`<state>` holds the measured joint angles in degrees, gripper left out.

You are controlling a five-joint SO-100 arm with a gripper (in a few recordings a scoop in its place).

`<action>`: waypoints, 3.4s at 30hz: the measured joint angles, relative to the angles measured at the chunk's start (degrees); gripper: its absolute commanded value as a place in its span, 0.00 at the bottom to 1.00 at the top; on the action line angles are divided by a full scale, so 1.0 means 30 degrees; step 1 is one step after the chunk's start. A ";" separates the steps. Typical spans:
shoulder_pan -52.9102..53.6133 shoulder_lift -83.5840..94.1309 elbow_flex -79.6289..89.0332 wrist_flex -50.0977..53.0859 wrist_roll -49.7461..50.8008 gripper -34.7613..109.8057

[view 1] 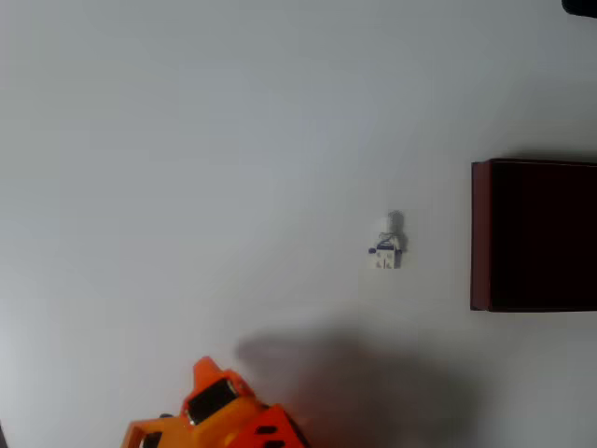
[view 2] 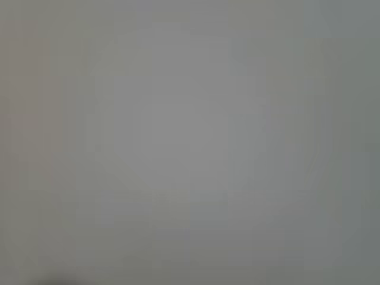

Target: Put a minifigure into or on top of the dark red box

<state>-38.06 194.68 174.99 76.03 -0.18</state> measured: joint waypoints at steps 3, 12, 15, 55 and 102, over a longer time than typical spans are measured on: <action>0.0000 0.0000 0.0000 0.0000 0.0000 0.24; 0.1523 -0.0732 -0.0029 -0.0059 0.4512 0.26; 0.2227 -0.0879 -0.0352 0.0029 0.7061 0.28; 1.6436 -2.6045 -1.3711 -0.6006 2.3496 0.38; 1.8193 -3.0000 -1.3242 -0.8818 2.3613 0.37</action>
<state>16.52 104.68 135.26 49.57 70.66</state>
